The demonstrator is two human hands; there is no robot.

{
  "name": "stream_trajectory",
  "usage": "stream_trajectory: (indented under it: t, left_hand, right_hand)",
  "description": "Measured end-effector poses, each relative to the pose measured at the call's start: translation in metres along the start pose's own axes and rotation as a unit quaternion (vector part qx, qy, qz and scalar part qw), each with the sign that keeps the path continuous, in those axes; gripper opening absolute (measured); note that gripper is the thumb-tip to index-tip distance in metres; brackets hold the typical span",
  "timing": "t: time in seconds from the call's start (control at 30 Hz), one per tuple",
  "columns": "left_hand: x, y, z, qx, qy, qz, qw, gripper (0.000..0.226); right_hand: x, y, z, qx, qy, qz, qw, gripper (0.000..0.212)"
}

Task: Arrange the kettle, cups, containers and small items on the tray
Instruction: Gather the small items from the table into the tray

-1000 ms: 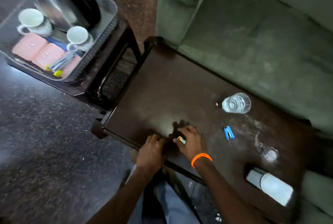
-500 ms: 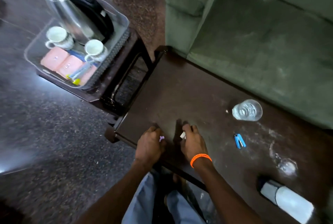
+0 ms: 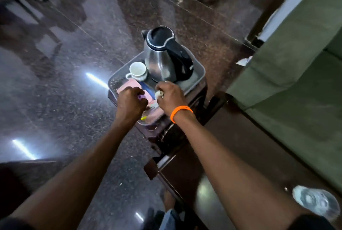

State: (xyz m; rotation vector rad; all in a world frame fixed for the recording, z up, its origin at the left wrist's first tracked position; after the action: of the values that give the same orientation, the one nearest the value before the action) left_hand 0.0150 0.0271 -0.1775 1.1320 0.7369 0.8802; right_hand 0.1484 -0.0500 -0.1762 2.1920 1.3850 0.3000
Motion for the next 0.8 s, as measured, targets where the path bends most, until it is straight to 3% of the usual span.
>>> stream_trajectory:
  t: [0.13,0.23,0.4,0.5,0.67,0.8]
  left_hand:
    - [0.027,-0.021,-0.031,0.031,0.024,-0.052,0.998,0.025]
    - [0.032,-0.029,-0.038,0.024,0.011,-0.045,0.999,0.022]
    - [0.035,-0.026,-0.038,-0.013,-0.001,-0.052,0.999,0.041]
    - [0.023,-0.018,-0.031,-0.023,0.007,-0.011,1.000,0.046]
    - [-0.038,-0.012,0.048,-0.076,-0.086,0.104,0.988,0.041]
    - [-0.117,-0.073,0.146,-0.110,-0.175,-0.019,0.978,0.036]
  right_hand:
    - [0.038,-0.058,-0.001,-0.019,0.005,-0.043,0.999,0.024]
    - [0.046,-0.082,0.004,-0.033,0.020,-0.044,0.998,0.020]
    - [0.048,-0.076,0.003,-0.008,0.025,-0.029,0.999,0.034]
    - [0.031,-0.048,0.004,0.019,0.036,0.001,0.999,0.039]
    - [-0.046,0.019,0.051,0.053,0.017,0.129,0.990,0.033]
    - [-0.163,0.067,0.152,0.017,-0.106,0.198,0.974,0.022]
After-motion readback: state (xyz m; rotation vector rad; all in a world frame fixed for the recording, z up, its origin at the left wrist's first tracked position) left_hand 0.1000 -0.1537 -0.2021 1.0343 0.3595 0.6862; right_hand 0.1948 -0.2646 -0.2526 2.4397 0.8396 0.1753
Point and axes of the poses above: each hand's wrist, its own x-axis towards the middle knuckle, its own y-axis out of the back of the hand, z = x × y, the point moved 9 cm from there along x, towards the middle knuckle, and after that the axes turned 12 degrees about x, right-handed, at the moved point
